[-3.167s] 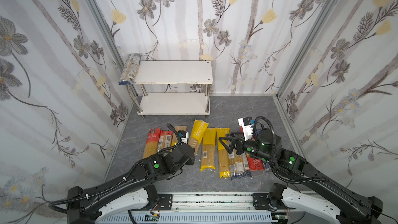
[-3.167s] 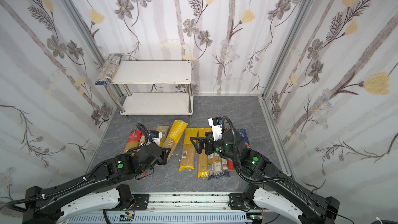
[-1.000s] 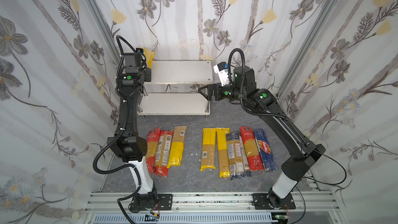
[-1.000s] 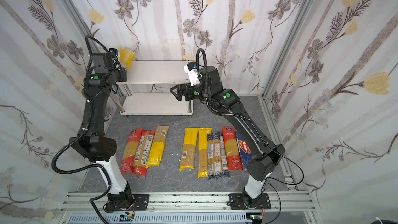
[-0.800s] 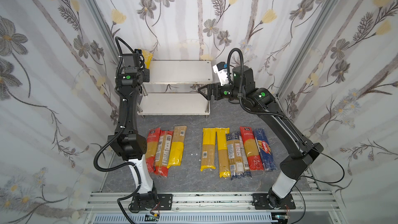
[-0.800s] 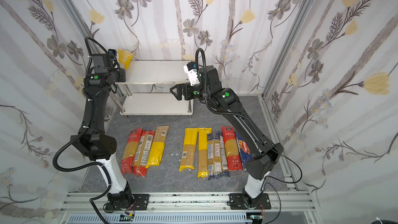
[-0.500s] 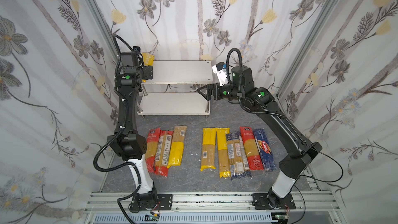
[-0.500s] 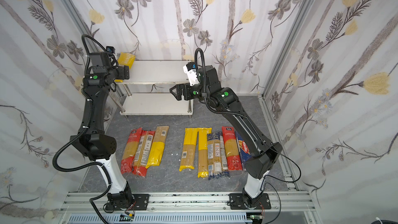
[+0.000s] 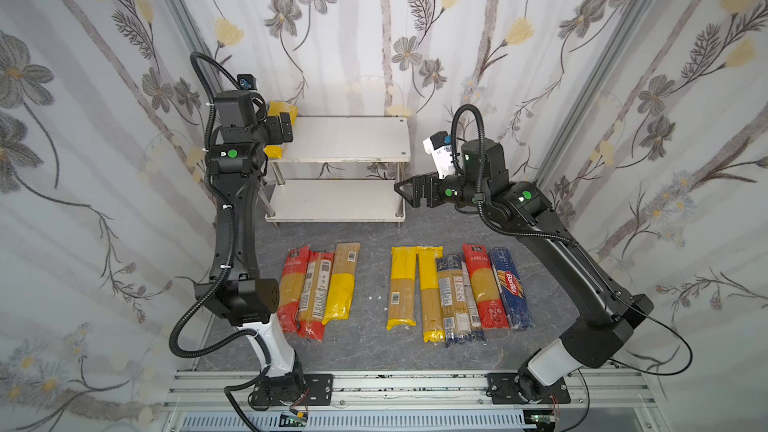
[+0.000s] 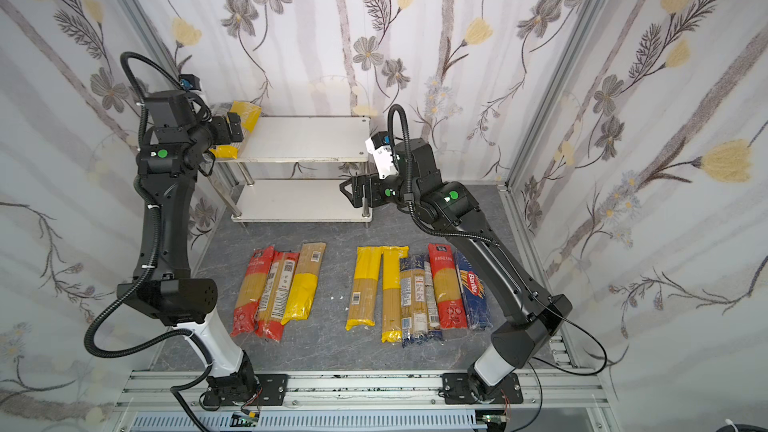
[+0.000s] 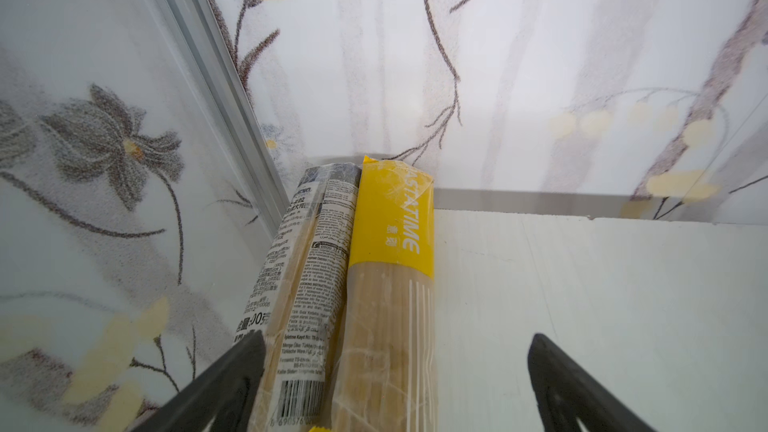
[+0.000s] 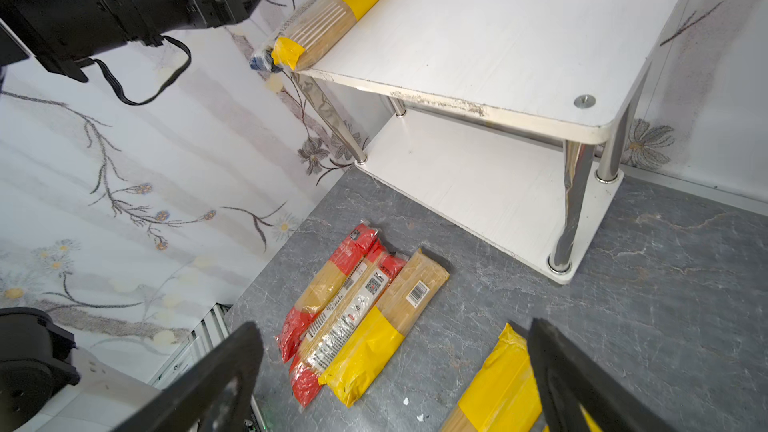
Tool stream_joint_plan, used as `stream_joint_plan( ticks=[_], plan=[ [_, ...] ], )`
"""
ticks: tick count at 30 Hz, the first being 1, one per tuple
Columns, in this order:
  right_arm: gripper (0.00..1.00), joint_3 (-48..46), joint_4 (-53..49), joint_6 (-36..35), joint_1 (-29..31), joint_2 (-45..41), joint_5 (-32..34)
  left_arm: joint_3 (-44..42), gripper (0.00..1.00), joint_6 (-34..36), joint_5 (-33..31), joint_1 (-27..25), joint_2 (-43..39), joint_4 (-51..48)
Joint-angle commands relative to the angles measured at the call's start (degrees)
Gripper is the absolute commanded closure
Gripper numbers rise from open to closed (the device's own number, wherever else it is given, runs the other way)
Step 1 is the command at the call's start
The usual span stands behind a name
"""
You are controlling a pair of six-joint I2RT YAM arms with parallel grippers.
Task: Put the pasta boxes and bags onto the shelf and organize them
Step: 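Lay the PASTATIME pack beside the clear pack and open the left gripper, then lower the left gripper onto the yellow-banded spaghetti pack while the right gripper descends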
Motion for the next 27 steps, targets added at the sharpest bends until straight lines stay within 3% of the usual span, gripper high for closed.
stream_joint_plan(
  ticks=[1, 8, 11, 13, 19, 27],
  plan=[
    [0.00, -5.08, 4.20, -0.09, 0.34, -3.95, 2.85, -3.26, 0.00, -6.21, 1.49, -1.06, -3.29, 1.56],
    [0.00, -18.01, 6.32, 1.11, 0.70, -14.44, 6.81, -21.64, 0.00, -10.33, -6.83, -12.54, -13.24, 6.96],
    [0.00, -23.51, 7.46, 1.91, 0.98, -18.70, 7.76, -36.33, 0.00, -14.97, -6.92, -17.96, -20.30, 13.86],
    [0.00, -26.61, 7.84, 2.42, 1.31, -21.32, 8.28, -46.74, 0.00, -17.65, -10.52, -22.02, -25.18, 18.33],
    [0.00, -34.03, 9.45, 3.55, 2.03, -26.69, 8.24, -69.53, 0.00, -23.61, -16.93, -28.89, -36.18, 23.00],
    [0.00, -46.15, 17.61, 7.54, 4.37, -30.73, 9.62, -88.20, 0.00, -32.71, -21.31, -36.27, -47.55, 23.90]
  ],
)
